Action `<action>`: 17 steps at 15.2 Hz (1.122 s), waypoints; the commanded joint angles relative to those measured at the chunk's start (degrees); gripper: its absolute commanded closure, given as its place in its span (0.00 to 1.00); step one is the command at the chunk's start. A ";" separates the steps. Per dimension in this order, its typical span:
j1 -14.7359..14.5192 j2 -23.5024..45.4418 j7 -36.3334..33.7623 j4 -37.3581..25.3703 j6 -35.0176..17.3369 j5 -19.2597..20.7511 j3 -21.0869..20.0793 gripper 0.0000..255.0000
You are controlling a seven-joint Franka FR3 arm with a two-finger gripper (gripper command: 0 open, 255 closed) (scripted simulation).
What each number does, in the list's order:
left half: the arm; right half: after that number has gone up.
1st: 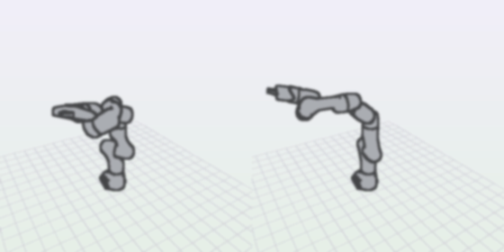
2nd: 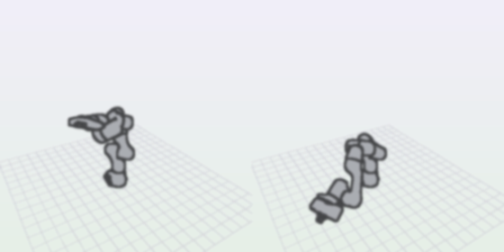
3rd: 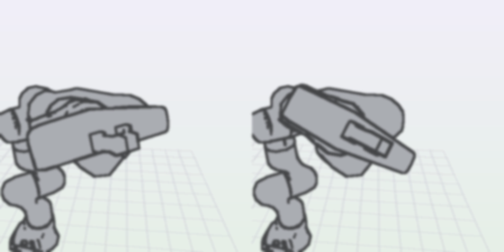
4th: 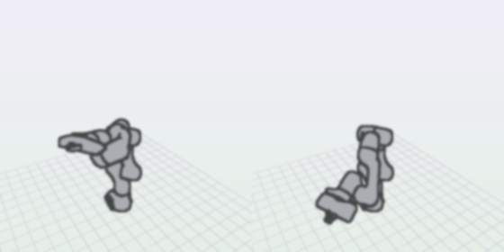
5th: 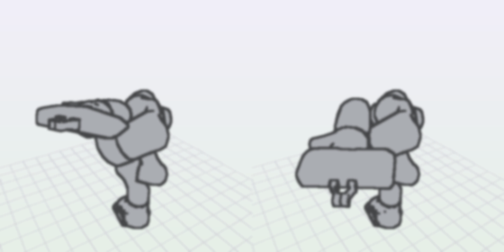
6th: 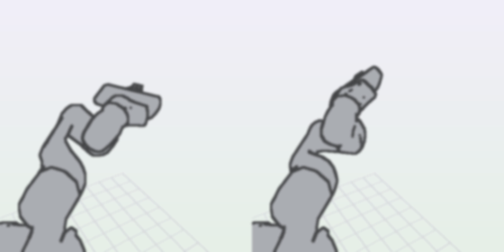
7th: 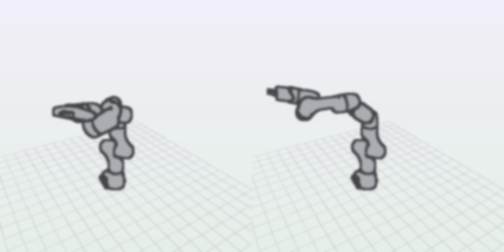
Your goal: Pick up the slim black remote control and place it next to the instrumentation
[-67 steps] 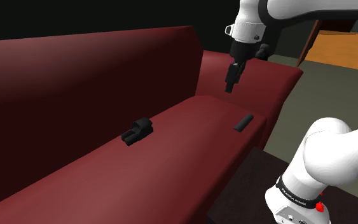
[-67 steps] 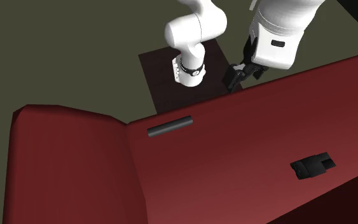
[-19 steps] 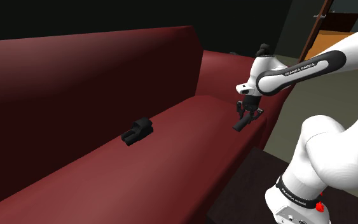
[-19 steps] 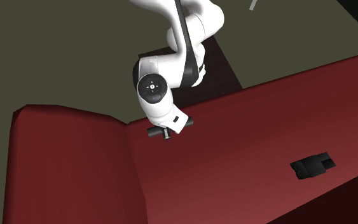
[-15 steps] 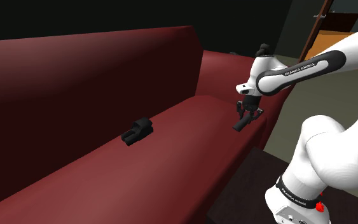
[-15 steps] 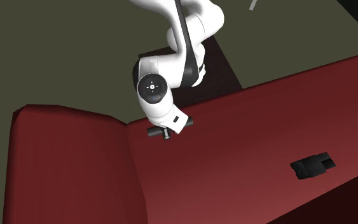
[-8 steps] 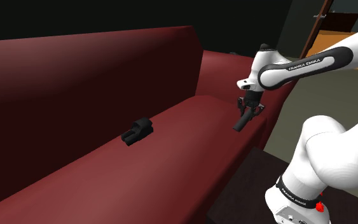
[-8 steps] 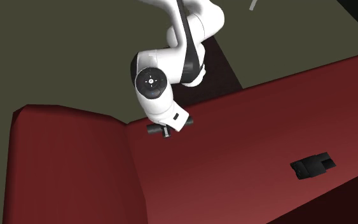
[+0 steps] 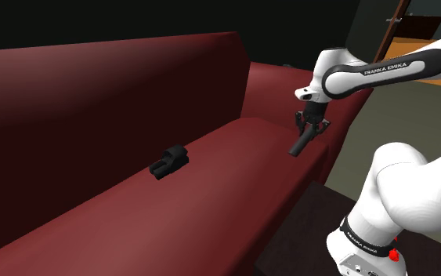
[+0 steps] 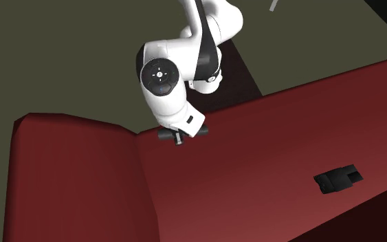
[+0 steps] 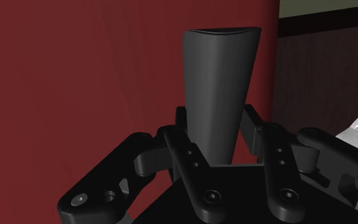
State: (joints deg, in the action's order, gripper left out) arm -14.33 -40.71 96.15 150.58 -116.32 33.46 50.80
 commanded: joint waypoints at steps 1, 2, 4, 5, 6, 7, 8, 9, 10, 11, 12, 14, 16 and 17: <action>0.14 -0.78 0.12 -1.07 1.92 -0.62 -1.07 1.00; 0.22 -1.15 0.15 -1.54 2.80 -0.90 -1.59 1.00; 0.34 -1.83 0.22 -2.53 4.52 -1.48 -2.60 1.00; 0.38 -2.13 0.26 -3.04 5.37 -1.76 -3.09 1.00; 0.41 -2.42 0.30 -3.57 6.21 -2.05 -3.56 1.00; 0.44 -2.69 0.34 -4.10 7.04 -2.34 -4.03 1.00; 0.45 -2.93 0.37 -4.65 7.86 -2.62 -4.48 1.00; 0.45 -3.16 0.42 -5.21 8.67 -2.91 -4.92 1.00; 0.45 -3.37 0.46 -5.78 9.48 -3.19 -5.35 1.00; 0.44 -3.56 0.50 -6.35 10.27 -3.47 -5.77 1.00; 0.42 -3.73 0.54 -6.95 11.06 -3.75 -6.19 1.00; 0.37 -4.02 0.64 -8.16 12.60 -4.30 -6.98 1.00; 0.32 -4.18 0.71 -9.08 13.73 -4.71 -7.55 1.00; -0.48 -3.68 -0.61 -8.85 13.31 -5.49 -8.41 1.00</action>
State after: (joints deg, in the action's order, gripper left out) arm -14.34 -44.63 96.29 141.79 -103.03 28.51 43.01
